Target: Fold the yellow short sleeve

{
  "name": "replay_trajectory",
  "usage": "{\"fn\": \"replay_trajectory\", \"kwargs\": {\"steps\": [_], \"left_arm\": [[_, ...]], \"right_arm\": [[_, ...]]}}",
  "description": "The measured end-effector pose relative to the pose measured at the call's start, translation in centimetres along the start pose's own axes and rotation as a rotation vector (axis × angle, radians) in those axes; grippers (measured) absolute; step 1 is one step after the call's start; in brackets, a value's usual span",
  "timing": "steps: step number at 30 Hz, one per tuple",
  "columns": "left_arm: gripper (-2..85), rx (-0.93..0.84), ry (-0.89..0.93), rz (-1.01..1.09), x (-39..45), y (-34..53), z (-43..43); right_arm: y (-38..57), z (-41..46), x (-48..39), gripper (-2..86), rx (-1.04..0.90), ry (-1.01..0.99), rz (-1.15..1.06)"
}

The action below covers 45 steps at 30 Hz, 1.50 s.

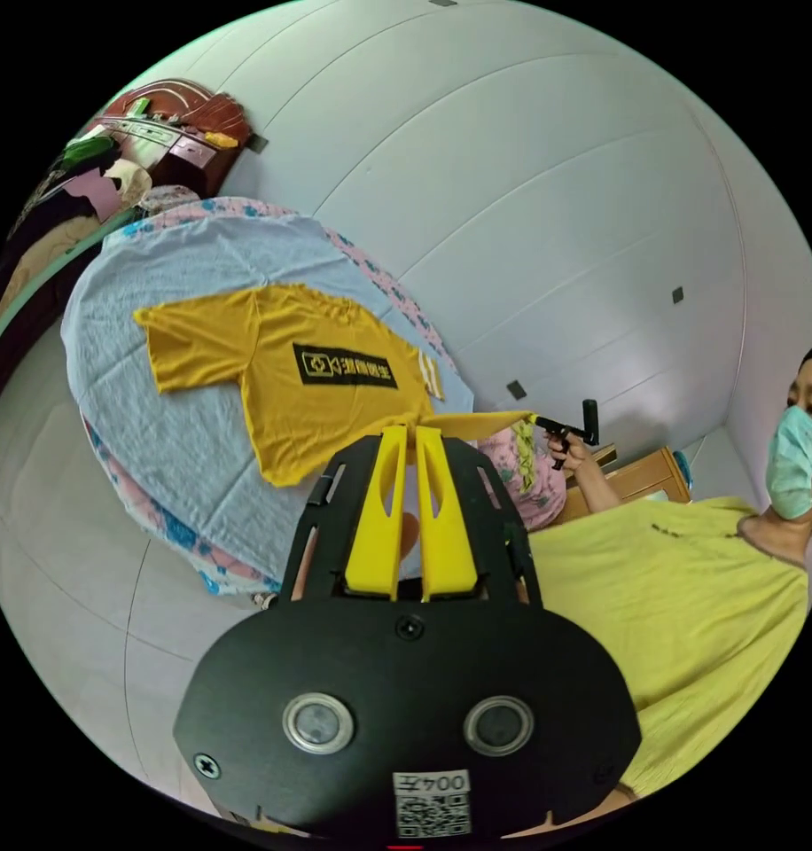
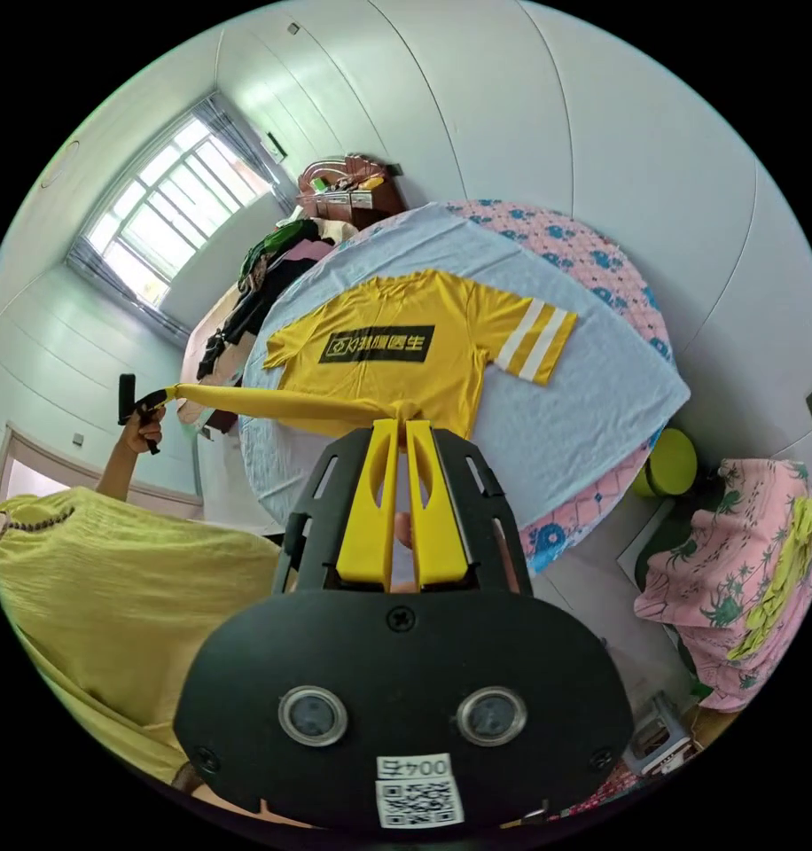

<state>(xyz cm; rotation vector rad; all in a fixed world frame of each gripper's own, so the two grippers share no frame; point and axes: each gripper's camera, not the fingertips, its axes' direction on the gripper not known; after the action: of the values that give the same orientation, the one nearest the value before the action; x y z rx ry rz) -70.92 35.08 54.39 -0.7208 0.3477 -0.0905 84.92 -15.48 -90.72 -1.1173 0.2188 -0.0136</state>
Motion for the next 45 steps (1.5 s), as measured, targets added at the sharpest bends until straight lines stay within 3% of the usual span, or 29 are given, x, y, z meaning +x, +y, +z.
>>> {"fn": "replay_trajectory", "kwargs": {"steps": [7,12,21,27,36,45], "left_arm": [[1.6,0.012,0.004,0.012,-4.0,-9.3,0.0],[1.6,0.003,0.012,-0.004,-5.2,-10.6,-0.2],[1.5,-0.042,0.055,-0.053,-1.4,-3.9,-3.0],[1.6,-0.125,-0.011,-0.109,1.9,1.3,-2.5],[1.6,-0.227,-0.015,-0.202,0.9,6.7,2.0],[1.8,-0.443,-0.152,-0.104,2.8,10.8,7.6]], "right_arm": [[-7.1,-1.8,-1.6,-0.8,-0.005,0.153,-0.019],[-8.3,-2.4,-2.4,-0.8,-0.04,0.181,-0.045],[-1.6,-5.7,-2.5,-0.7,-0.088,0.005,-0.04],[3.4,-4.7,-2.3,-0.6,-0.189,-0.065,-0.022],[8.7,1.4,-1.3,-0.5,-0.326,-0.054,0.014],[13.1,8.3,-0.9,-0.5,-0.406,-0.015,0.094]]}}
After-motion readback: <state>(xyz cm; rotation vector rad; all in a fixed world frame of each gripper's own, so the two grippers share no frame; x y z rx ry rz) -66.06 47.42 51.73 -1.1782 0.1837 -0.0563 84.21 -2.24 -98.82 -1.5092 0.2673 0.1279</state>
